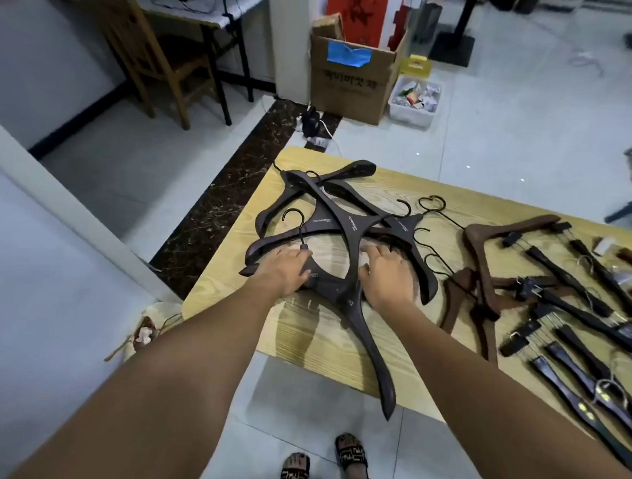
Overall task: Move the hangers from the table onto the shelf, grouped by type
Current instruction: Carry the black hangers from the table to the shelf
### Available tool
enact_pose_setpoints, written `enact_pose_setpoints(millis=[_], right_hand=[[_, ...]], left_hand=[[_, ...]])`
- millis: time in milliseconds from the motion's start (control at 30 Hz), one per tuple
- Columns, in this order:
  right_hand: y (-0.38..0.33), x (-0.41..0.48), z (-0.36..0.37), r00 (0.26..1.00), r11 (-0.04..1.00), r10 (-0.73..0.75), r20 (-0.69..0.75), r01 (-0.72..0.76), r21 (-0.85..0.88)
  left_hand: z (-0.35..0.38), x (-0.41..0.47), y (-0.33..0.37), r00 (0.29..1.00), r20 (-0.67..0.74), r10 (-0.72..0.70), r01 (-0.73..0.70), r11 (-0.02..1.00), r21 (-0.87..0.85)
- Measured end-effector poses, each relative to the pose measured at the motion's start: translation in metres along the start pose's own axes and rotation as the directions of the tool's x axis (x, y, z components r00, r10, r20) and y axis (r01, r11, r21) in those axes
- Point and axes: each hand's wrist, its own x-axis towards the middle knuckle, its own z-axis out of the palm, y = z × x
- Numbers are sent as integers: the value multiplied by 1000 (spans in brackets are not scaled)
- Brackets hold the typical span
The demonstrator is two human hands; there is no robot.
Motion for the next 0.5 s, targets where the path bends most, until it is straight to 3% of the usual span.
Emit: enact_pose_setpoints(millis=[233,400,500], right_hand=[[-12,-8,22,995,995,92,-27,-91,37],[-12,-6,27,990,990,136,-31,-135,38],[-14,0,31,979,979,200,48,-202,42]], left_hand=[[33,14,-22,988,113,101,-115,986,121],[46,24,-22,988,84,133,-150,957,249],[48,31,-20,989,55,140,-150,949,278]])
